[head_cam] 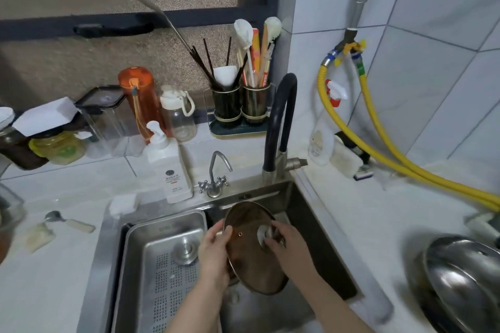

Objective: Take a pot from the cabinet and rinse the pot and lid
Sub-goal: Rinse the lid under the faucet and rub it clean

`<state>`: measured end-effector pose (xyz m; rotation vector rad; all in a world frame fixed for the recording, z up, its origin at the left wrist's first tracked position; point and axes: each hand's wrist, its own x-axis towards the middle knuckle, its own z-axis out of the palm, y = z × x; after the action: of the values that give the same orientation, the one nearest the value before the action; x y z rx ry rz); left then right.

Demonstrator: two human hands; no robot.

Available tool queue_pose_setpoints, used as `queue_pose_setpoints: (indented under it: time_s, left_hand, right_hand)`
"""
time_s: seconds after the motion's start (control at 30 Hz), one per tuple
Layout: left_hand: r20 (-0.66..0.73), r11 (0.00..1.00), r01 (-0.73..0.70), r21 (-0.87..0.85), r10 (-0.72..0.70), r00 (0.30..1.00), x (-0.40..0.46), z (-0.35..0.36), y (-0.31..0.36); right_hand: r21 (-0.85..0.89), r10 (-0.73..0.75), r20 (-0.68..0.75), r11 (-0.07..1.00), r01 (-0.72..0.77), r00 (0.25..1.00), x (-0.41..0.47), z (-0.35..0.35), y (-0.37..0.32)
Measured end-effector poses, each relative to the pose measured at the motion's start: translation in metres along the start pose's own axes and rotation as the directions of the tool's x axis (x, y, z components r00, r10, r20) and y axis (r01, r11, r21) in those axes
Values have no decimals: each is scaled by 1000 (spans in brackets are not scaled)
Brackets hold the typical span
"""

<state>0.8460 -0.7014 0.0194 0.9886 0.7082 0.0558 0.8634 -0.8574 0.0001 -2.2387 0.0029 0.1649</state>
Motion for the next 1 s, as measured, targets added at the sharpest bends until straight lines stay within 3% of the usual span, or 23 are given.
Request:
queue_pose_setpoints:
  time_s: [0.1,0.2,0.4,0.57,0.9,1.0]
  left_hand:
    - [67,934,-148,325,134,989,0,-9,3]
    - [179,713,-312,628,258,949,-1,-16,8]
    - [361,447,-485,752,336,870,2,-19,18]
    - [411,374,-529,762,352,841,2,-12,22]
    - [587,507,-582,636,173,791,-17,61,-10]
    - [681,507,-639,579,131,721,-35,102,-31]
  right_hand:
    - [2,1,-4,1000,-1,1000,-6,2,-5]
    - [-22,18,-28,1000,-19,999,-10,7,-11]
    - [-35,36,-60,999,-39,998,-15,11,-14]
    - [-32,44,-84,998,-47,995,-19,0,-16]
    - [-175,-93,-421,984,20,902,-49,-95,1]
    - [-195,-63,-510,980,-45,858,-64,-137,20]
